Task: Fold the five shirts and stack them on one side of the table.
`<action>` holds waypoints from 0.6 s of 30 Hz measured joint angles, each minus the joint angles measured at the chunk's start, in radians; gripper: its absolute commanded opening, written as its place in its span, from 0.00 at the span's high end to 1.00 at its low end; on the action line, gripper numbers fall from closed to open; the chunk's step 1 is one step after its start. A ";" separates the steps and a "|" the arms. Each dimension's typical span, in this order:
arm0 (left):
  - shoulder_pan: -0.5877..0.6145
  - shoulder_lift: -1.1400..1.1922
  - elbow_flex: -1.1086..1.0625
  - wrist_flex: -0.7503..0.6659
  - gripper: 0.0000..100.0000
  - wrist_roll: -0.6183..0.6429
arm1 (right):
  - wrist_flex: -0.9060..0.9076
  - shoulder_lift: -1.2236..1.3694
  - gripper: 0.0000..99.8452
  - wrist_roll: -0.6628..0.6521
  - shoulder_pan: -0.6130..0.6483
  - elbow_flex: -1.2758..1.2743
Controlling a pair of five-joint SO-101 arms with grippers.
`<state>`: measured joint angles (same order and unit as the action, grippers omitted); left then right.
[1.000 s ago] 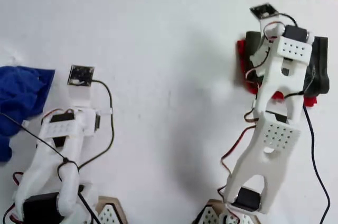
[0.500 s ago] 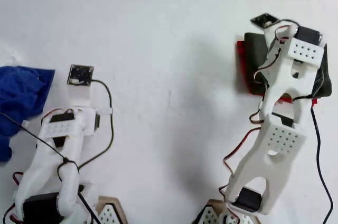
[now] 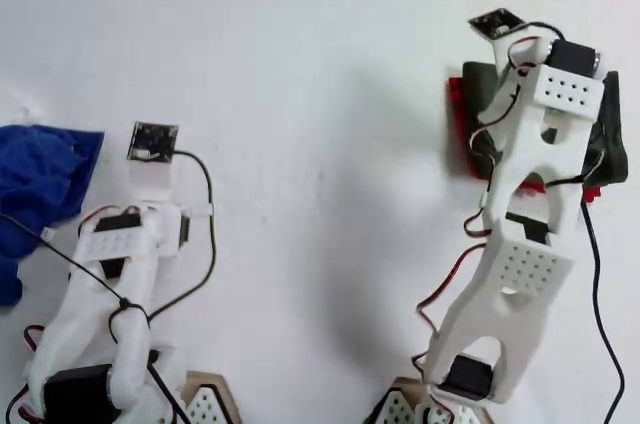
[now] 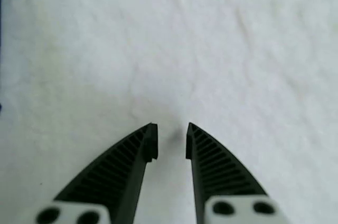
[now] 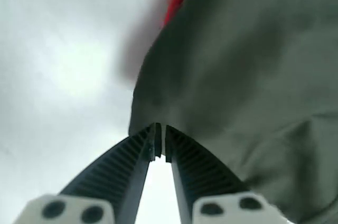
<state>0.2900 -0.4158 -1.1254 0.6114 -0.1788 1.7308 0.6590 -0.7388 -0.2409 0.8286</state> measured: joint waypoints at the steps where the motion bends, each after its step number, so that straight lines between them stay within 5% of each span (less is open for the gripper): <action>1: 0.000 0.000 0.000 0.000 0.89 0.000 | 0.000 -0.003 0.98 0.025 0.003 0.000; 9: 0.000 0.000 0.000 0.000 0.89 0.000 | 0.014 -0.328 0.98 0.127 0.037 -0.126; 18: 0.000 0.000 0.000 0.000 0.89 0.000 | -0.124 -0.904 0.98 0.144 0.166 -0.815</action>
<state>0.2900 -0.4158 -1.1254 0.6114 -0.1788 1.6065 -0.2447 -0.5946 -0.0752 0.0138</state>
